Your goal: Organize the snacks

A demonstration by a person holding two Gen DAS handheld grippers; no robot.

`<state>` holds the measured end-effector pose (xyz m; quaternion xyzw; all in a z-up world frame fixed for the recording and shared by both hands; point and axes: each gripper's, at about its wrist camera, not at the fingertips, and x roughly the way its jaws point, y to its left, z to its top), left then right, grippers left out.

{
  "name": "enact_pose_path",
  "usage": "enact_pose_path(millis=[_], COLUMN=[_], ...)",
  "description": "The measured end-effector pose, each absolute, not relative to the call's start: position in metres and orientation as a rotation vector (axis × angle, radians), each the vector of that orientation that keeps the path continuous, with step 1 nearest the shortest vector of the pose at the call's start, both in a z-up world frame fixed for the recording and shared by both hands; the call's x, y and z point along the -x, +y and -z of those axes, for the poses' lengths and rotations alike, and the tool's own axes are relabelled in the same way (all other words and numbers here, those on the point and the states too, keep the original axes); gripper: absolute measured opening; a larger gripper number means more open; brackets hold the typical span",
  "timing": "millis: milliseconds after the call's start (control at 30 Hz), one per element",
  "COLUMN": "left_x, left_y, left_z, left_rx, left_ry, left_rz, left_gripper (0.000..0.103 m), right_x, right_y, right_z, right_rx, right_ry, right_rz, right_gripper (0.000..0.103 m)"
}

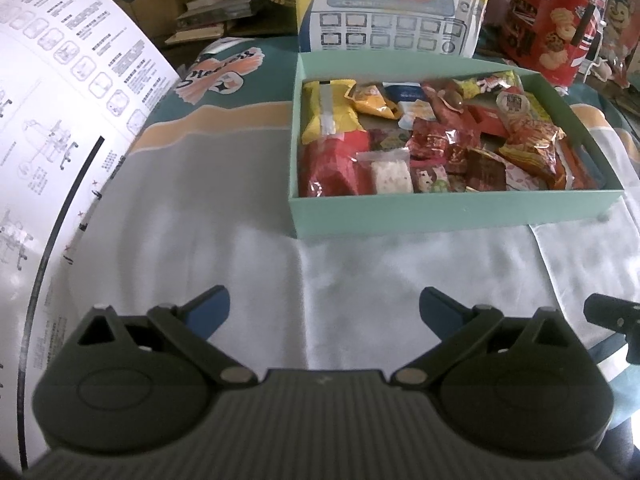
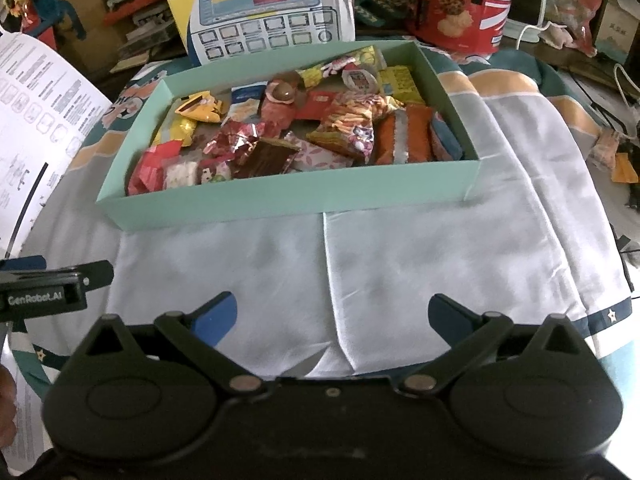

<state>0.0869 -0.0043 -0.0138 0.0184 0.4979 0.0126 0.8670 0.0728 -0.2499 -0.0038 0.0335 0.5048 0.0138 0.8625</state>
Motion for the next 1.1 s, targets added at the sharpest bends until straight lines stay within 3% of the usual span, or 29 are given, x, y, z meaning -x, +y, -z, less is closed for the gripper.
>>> enact_pose_path(millis=[1100], left_x=[-0.0854], left_y=[-0.006], left_z=[0.0102], left_rx=[-0.05], left_ry=[1.028], left_rz=[-0.02], left_gripper=[0.103], right_x=[-0.0733], right_y=[-0.2511], right_z=[0.0027], right_rx=[-0.065], right_ry=[1.054], right_rz=[-0.014], right_gripper=[0.103])
